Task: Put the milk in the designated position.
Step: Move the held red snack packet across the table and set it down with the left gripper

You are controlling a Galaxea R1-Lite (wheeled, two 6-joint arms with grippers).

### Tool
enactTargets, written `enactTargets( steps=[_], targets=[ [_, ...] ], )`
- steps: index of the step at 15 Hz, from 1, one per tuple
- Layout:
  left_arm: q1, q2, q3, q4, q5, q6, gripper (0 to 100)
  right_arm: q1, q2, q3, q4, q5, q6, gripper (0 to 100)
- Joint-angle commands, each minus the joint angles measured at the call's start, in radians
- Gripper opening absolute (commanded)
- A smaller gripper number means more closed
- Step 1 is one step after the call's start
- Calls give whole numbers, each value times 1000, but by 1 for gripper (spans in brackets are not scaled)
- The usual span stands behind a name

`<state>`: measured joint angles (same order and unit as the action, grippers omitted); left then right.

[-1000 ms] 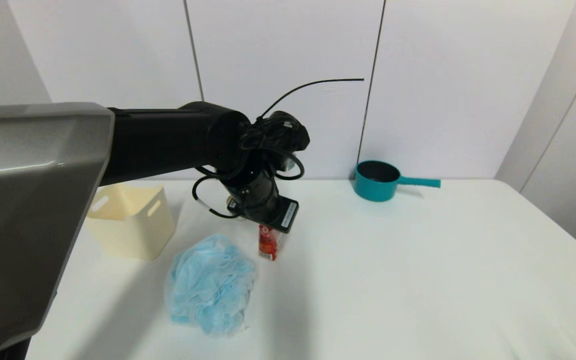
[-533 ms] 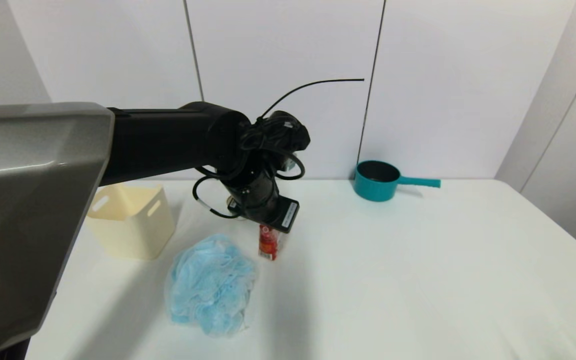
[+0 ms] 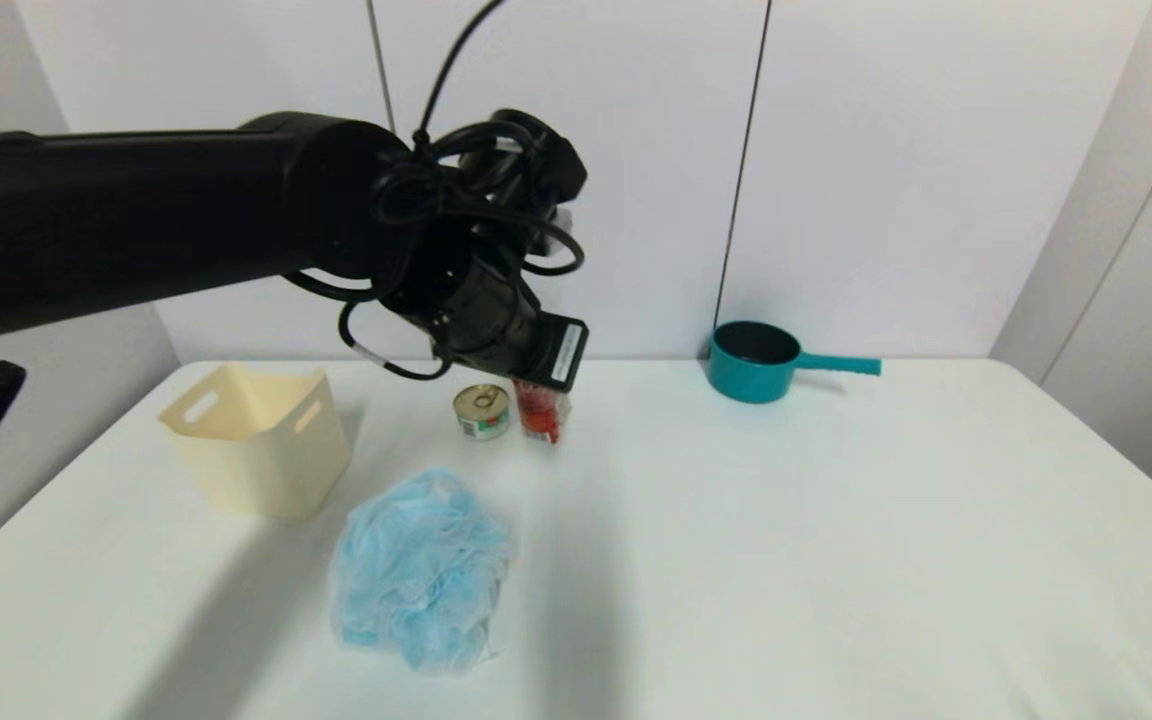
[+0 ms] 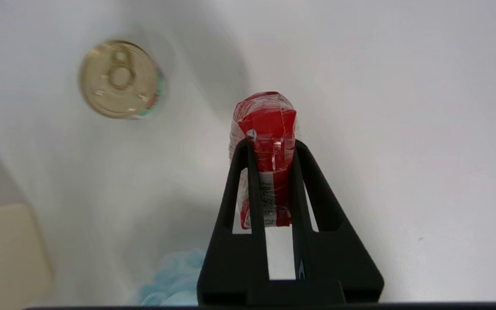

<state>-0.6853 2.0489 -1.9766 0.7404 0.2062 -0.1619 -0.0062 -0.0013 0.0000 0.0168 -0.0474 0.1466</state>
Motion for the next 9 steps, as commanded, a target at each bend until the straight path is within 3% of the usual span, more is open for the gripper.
enactTargets(
  steps=[1, 4, 8, 9],
  targets=[
    [110, -84, 1, -102, 4, 79, 0, 0, 1, 2, 0, 0, 1, 100],
    [250, -104, 1, -167, -7, 229, 0, 0, 1, 0, 0, 0, 1, 100],
    [372, -115, 1, -150, -27, 338, 0, 0, 1, 2, 0, 0, 1, 100],
    [409, -118, 1, -121, -108, 349, 0, 0, 1, 0, 0, 0, 1, 100]
  ],
)
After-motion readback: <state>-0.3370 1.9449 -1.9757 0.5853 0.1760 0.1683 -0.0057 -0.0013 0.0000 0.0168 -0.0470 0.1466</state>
